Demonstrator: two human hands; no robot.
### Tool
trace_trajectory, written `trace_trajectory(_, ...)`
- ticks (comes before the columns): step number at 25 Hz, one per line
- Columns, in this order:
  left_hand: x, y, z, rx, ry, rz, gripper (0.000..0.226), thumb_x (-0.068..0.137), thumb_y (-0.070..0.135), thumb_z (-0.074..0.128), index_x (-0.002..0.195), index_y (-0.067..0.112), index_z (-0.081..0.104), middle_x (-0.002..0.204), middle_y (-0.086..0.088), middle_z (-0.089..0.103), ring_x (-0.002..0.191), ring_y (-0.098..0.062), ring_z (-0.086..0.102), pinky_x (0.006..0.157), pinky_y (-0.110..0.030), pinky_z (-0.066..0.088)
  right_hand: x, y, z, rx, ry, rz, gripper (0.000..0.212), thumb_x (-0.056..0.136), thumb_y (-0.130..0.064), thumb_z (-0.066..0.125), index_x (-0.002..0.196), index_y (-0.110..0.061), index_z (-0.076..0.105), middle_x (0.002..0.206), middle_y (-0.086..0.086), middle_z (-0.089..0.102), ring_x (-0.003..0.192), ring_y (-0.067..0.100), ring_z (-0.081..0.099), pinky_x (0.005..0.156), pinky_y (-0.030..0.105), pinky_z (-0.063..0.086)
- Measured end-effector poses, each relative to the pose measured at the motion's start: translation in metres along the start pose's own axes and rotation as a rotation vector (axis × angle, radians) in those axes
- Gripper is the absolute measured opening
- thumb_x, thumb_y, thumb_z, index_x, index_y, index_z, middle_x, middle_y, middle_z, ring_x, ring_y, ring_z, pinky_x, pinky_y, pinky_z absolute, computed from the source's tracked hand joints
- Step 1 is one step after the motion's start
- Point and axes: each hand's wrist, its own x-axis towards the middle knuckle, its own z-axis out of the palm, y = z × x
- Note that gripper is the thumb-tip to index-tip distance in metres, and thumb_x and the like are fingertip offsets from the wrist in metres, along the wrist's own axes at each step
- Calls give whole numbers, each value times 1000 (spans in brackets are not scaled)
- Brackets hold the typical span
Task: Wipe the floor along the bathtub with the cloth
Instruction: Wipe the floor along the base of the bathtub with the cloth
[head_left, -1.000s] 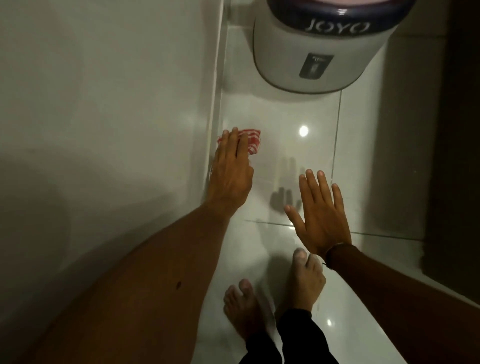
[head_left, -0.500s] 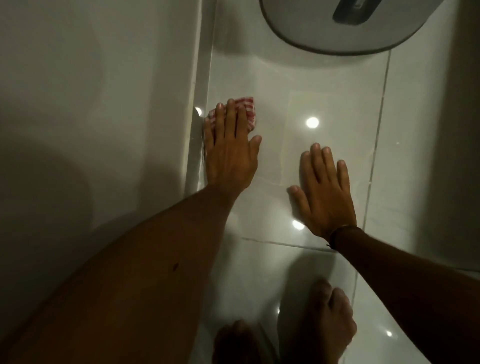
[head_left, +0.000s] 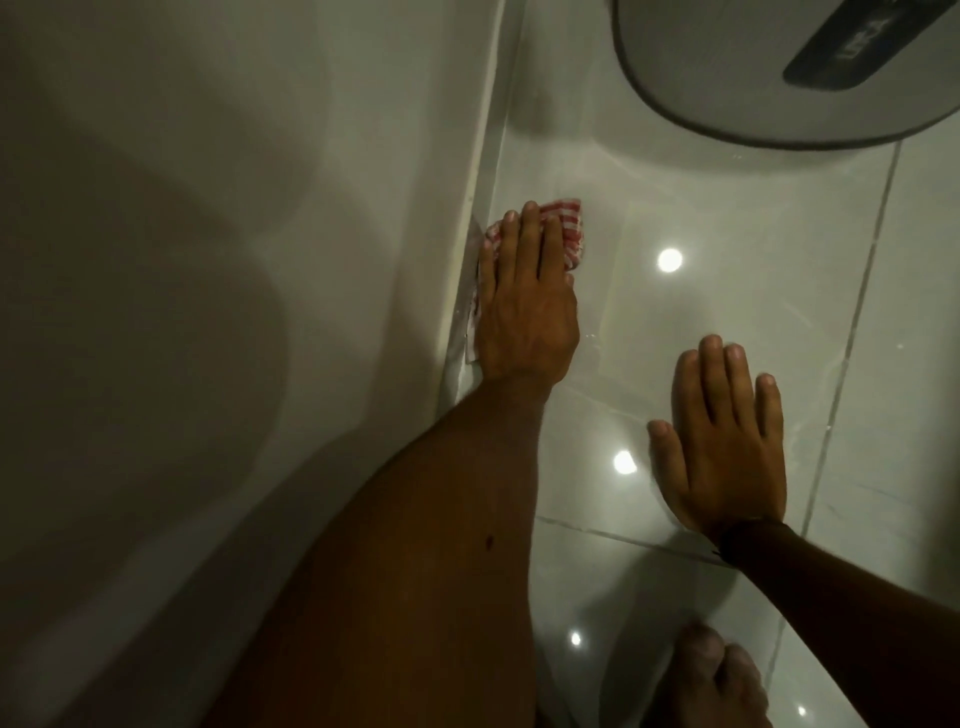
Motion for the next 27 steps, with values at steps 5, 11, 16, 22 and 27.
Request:
trace_trajectory(5, 0, 23, 5, -37, 18, -76, 69, 105, 35, 43, 164, 8, 19, 174, -18, 20, 162, -35, 15, 134, -52, 10, 0, 0, 2, -9, 3, -9, 81, 107, -56, 21, 172, -6, 19, 182, 17, 11, 169, 37, 9, 136, 53, 1)
trace_trajectory(11, -2, 16, 5, -67, -19, 32, 69, 104, 40, 31, 164, 8, 19, 174, -16, 21, 162, -34, 17, 134, -50, 11, -1, 0, 4, -8, 15, -10, 80, 108, -54, 23, 172, -6, 17, 182, 16, 10, 169, 35, 7, 136, 51, -2)
trace_trajectory(16, -16, -3, -4, -79, -7, -1, 68, 103, 38, 17, 164, 8, 19, 174, -14, 21, 163, -32, 16, 134, -50, 14, -2, 1, 4, 4, 25, -18, 81, 108, -56, 19, 172, -7, 16, 182, 17, 10, 169, 36, 8, 136, 51, 0)
trace_trajectory(22, -38, -15, -7, -172, -25, 14, 65, 105, 34, 21, 164, 6, 19, 174, -15, 19, 163, -32, 15, 134, -45, 9, -1, 3, 6, 12, 35, -23, 82, 108, -57, 19, 172, -6, 16, 182, 17, 10, 169, 38, 10, 136, 55, 5)
trace_trajectory(27, -82, -19, -4, -193, -51, -10, 64, 106, 36, 24, 164, 8, 19, 174, -15, 20, 163, -33, 16, 132, -41, 4, -2, 3, 4, 18, 34, -25, 81, 107, -55, 23, 172, -6, 17, 182, 18, 11, 168, 39, 10, 135, 57, 7)
